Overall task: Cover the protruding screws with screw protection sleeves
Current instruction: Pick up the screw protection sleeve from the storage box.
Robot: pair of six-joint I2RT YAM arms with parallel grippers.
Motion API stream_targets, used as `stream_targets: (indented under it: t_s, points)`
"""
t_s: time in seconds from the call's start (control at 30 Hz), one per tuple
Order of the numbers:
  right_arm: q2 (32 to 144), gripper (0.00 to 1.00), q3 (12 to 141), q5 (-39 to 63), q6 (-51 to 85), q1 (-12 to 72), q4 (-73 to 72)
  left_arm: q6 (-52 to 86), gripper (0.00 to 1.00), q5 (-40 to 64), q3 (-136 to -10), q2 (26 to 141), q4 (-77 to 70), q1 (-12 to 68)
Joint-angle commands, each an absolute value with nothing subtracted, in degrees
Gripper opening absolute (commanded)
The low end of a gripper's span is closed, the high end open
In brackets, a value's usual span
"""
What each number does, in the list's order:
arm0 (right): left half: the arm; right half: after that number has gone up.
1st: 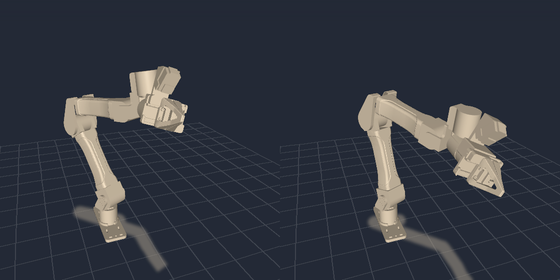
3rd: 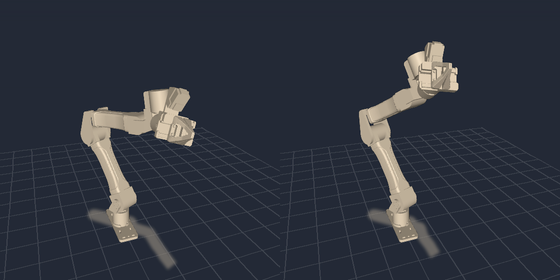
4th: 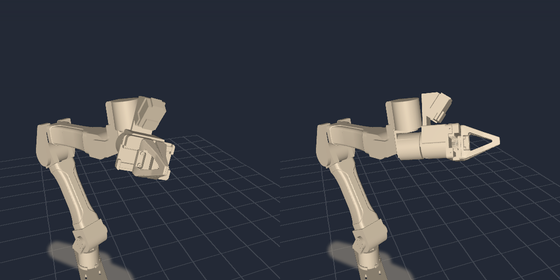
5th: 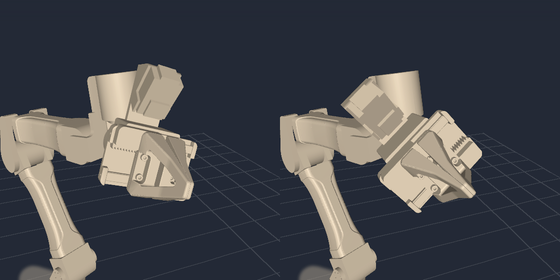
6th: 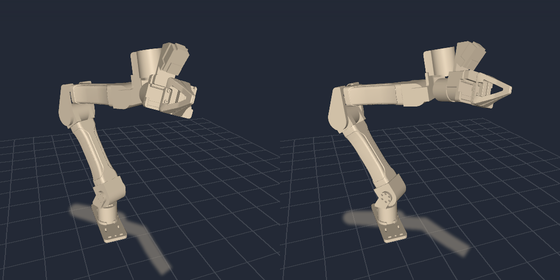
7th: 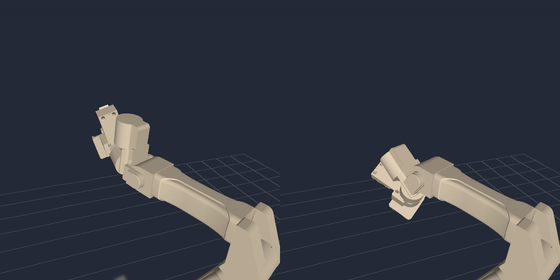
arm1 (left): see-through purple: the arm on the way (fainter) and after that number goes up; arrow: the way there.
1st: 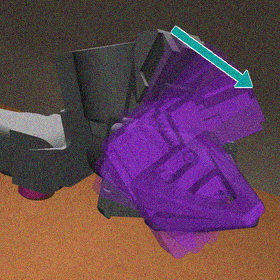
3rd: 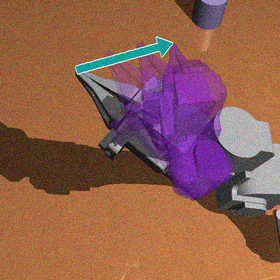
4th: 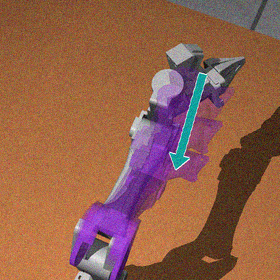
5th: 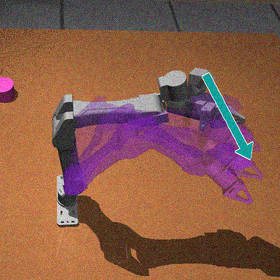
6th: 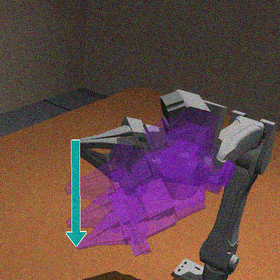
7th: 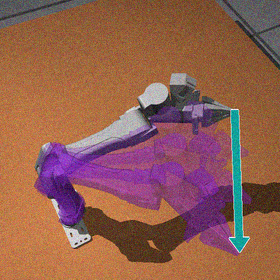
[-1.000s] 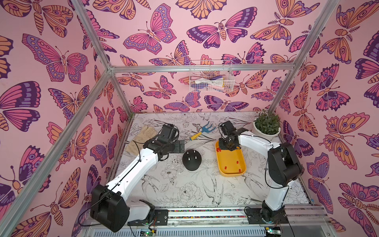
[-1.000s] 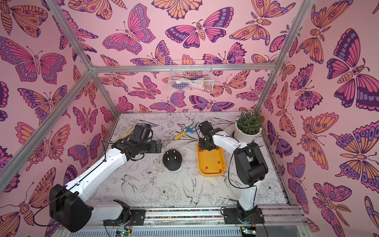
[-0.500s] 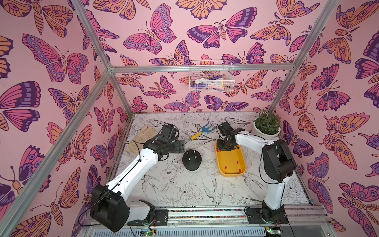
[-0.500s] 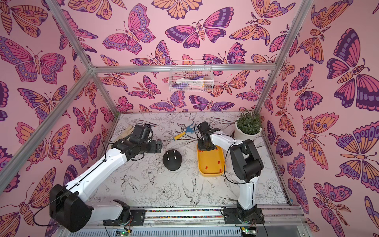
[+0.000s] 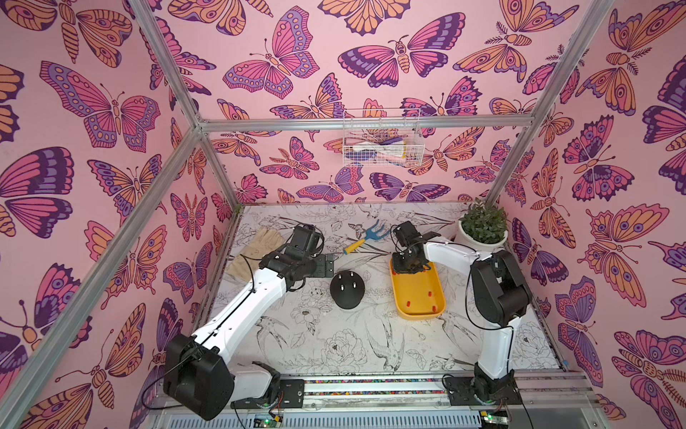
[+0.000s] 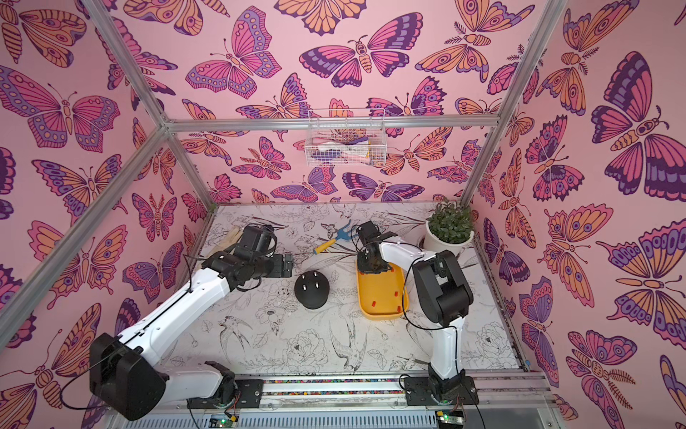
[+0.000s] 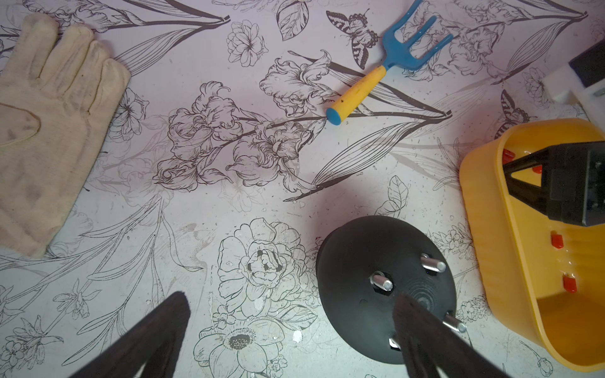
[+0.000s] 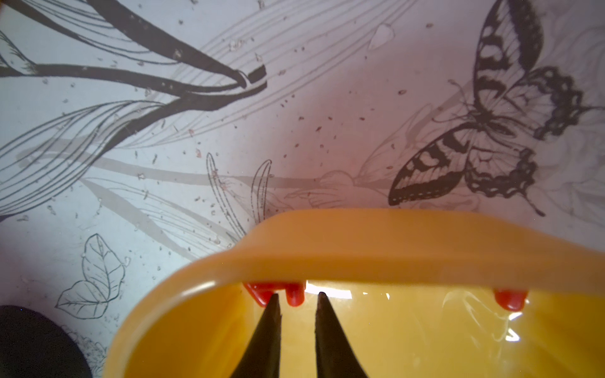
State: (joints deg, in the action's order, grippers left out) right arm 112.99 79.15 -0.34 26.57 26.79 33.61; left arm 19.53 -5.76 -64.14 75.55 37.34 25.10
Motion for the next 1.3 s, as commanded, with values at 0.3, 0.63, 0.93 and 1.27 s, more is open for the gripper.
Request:
stream_targets:
  t_s: [0.3, 0.63, 0.93, 1.27]
  points:
    - [115.3, 0.21, 81.4, 0.1, 26.1, 27.2, 34.1, 18.8, 0.99, -6.0, -63.3, 74.5, 37.1, 24.7]
    - [116.3, 0.19, 81.7, 0.4, 26.0, 27.2, 33.9, 18.9, 0.99, -6.0, -63.2, 74.0, 37.0, 24.3]
    - [116.6, 0.16, 81.8, 0.4, 26.0, 27.2, 34.2, 19.1, 0.99, -5.7, -63.1, 73.7, 37.0, 24.0]
    - [113.8, 0.10, 80.8, -0.2, 25.9, 27.1, 34.3, 19.2, 0.99, -5.4, -63.1, 73.5, 36.8, 23.9]
